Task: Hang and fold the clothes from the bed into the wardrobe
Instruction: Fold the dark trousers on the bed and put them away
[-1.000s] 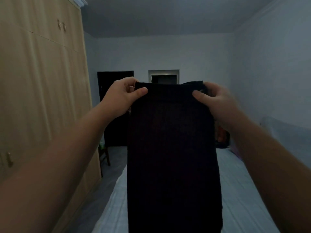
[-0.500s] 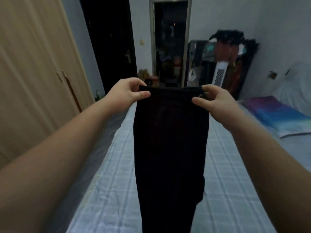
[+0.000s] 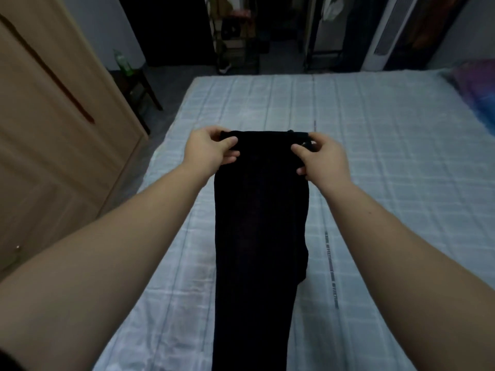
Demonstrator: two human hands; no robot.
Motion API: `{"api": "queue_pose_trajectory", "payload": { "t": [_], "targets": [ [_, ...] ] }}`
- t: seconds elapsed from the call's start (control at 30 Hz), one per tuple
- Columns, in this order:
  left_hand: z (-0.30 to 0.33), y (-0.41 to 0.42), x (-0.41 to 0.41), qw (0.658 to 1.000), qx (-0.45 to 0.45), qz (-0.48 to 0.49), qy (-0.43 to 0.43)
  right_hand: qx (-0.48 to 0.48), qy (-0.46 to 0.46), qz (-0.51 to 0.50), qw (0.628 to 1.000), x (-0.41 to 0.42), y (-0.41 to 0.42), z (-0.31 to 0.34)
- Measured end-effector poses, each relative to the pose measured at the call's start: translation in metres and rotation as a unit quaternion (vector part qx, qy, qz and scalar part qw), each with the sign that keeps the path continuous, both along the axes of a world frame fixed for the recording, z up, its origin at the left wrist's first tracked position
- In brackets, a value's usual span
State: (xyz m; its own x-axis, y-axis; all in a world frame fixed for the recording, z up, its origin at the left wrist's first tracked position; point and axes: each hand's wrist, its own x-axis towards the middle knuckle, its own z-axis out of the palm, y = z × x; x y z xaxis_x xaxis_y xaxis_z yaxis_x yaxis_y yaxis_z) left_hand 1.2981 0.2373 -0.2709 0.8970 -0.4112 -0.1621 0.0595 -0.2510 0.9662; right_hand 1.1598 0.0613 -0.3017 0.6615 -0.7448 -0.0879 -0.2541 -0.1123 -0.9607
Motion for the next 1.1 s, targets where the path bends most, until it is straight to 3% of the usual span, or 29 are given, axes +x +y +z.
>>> {"api": "queue_pose_trajectory", "payload": {
  "t": [0.17,0.27,0.43,0.83,1.1],
  "targets": [
    [-0.113,-0.03,0.047,0.999,0.005,-0.046,0.015,0.097,-0.031,0.007,0.995,0.049,-0.031,-0.109],
    [-0.152,-0.032,0.053,0.993,0.041,-0.107,0.017,0.142,-0.016,0.062,0.988,0.056,-0.037,-0.158],
    [-0.204,-0.01,0.034,0.992,0.088,-0.089,0.017,0.21,-0.011,0.071,0.975,0.039,-0.013,-0.219],
    [-0.288,0.174,-0.14,0.969,0.105,-0.055,0.215,0.271,0.113,0.018,0.956,-0.135,0.161,-0.274],
    [-0.317,0.298,-0.286,0.956,0.164,-0.05,0.237,0.25,0.176,-0.022,0.952,-0.283,0.289,-0.294]
  ]
}}
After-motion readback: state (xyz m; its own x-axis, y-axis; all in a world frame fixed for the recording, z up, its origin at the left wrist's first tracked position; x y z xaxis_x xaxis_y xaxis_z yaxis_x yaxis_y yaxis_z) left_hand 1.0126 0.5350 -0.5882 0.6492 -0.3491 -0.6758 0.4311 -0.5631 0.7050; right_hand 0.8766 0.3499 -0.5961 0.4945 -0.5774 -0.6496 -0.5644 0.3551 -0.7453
